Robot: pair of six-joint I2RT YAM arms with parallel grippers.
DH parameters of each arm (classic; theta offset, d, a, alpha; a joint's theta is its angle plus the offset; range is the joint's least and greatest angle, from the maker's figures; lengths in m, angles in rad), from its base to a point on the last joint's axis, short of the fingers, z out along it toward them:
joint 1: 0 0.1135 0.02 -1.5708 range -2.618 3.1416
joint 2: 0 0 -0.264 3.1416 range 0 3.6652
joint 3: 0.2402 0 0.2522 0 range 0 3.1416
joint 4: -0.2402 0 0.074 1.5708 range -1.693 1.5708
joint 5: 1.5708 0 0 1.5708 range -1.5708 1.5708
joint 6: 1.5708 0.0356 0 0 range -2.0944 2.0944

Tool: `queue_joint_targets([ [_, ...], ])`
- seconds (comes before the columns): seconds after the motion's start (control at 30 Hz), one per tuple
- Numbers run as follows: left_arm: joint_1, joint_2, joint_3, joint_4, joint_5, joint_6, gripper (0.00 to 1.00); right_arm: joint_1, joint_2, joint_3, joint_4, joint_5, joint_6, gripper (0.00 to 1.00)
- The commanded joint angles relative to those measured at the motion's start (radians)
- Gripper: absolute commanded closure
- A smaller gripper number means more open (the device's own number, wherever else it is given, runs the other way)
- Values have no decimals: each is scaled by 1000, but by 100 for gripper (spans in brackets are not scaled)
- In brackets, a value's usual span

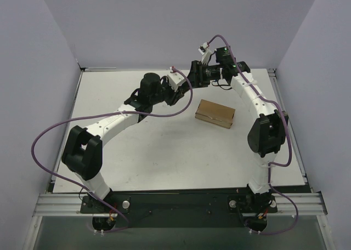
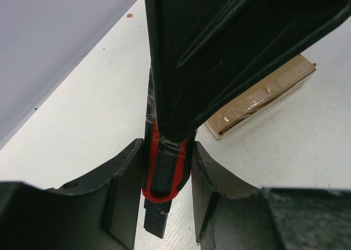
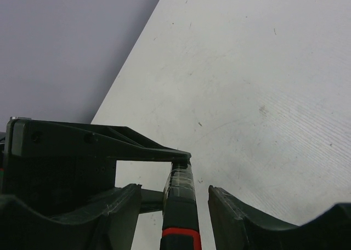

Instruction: Unpack the express box

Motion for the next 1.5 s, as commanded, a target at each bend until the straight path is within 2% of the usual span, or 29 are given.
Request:
queue_joint_targets([
  [0.0,-9,-11,52,98,1,-10,100,8,16,19,23,-6,-5,49],
  [0.17,-11,-13,51,107,-44,-14,100,10,12,15,20,0,-2,50],
  [0.73,-15,-16,45,125,-38,-37,100,19,6,2,14,19,-14,60],
  [0.93,-17,-14,43,136,-49,-45,100,19,6,-1,6,26,-14,61],
  [1.0,-17,-11,45,138,-51,-50,100,20,6,-1,6,29,-16,69],
  [1.03,-17,-8,46,138,-51,-53,100,20,4,-2,6,29,-19,77],
  [1.07,-17,-5,49,135,-49,-53,100,20,3,-1,5,34,-21,98],
  [1.1,-17,0,54,125,-48,-51,100,19,-2,-2,5,46,-24,100],
  [1.13,-17,9,60,112,-46,-45,78,16,-14,-1,3,64,-37,100],
  [1.23,-6,-11,49,64,-55,-18,39,-23,-48,12,0,80,-63,100],
  [1.33,25,-60,-20,24,-58,6,27,-93,-85,24,-10,133,-93,100],
  [1.47,71,-112,-101,-37,-55,9,26,-208,-144,-59,11,359,-212,100],
])
